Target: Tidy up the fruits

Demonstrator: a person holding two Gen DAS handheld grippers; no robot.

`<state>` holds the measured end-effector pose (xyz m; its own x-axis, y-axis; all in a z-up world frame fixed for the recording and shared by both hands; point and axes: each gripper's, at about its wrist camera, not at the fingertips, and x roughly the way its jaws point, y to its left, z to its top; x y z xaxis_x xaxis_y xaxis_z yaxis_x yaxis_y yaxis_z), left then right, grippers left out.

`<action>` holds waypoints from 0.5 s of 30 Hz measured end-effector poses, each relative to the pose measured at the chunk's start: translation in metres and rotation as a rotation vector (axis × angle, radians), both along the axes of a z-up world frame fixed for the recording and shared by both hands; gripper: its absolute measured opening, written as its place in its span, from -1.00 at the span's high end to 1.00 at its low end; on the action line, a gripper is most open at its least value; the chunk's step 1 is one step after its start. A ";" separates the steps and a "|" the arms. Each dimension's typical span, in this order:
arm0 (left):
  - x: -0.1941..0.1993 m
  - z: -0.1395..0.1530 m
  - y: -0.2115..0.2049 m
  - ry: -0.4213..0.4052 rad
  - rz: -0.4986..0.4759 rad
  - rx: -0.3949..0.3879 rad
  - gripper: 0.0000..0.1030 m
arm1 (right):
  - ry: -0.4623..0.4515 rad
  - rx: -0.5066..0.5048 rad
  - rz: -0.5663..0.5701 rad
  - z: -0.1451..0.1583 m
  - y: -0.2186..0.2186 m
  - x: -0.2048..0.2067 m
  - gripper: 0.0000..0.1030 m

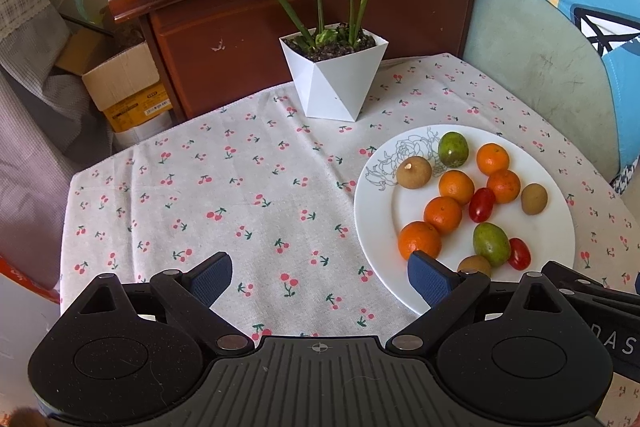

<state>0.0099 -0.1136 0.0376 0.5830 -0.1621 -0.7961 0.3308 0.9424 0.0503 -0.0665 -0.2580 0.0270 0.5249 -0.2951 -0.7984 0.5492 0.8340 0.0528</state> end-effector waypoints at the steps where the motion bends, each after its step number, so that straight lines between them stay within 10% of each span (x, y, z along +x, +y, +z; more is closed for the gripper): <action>1: 0.000 0.000 0.000 -0.001 0.000 0.002 -0.86 | 0.002 -0.002 0.001 0.000 0.000 0.000 -0.95; 15: -0.001 -0.003 0.001 -0.002 0.000 0.011 -0.86 | 0.011 -0.018 0.013 -0.002 0.002 0.002 -0.95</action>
